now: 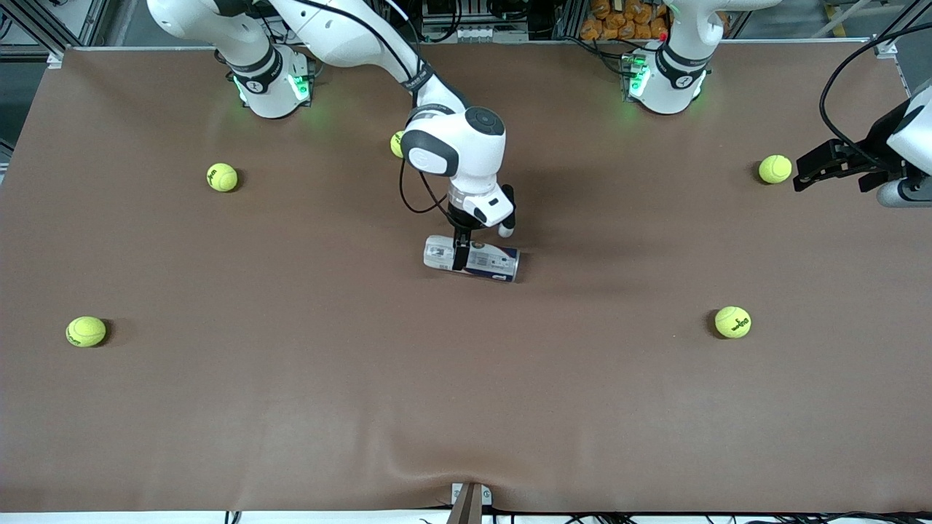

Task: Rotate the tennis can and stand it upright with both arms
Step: 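Drag the can with the right gripper toward the table middle, then release the can and raise the right gripper while the left gripper approaches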

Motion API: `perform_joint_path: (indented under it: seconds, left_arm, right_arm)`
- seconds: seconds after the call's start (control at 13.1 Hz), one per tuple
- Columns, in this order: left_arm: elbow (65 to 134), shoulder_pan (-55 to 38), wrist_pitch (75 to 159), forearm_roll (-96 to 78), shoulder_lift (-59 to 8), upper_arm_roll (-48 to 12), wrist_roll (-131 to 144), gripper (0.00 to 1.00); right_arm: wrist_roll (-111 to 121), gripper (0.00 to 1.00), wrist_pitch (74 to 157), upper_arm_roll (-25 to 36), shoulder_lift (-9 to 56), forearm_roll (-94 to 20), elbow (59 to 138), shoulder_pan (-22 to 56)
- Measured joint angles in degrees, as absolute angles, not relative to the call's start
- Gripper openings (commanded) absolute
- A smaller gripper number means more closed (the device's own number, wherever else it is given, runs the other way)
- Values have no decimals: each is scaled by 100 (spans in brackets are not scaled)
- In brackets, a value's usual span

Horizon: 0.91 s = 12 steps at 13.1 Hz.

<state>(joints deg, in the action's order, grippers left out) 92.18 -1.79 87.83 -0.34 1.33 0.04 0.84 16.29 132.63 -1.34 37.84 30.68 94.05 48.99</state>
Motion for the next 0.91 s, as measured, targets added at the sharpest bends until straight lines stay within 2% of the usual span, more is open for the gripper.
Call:
perform_joint_path:
  seconds: [0.23,0.53,0.91]
  left_arm:
    - [9219,-179,8780,-34,132,4,84,100]
    - [9241,-179,8750,-248,79,4,84,100]
    - [9341,-66,8644,-1298,-509,6,50,100]
  right_arm:
    - [1931,100,12546,-119,3624,3054,9076,4814]
    - [2008,100,11319,-105,2754,2486,8674,4670]
    - [2118,100,9787,58,1736,1942,8052,3113]
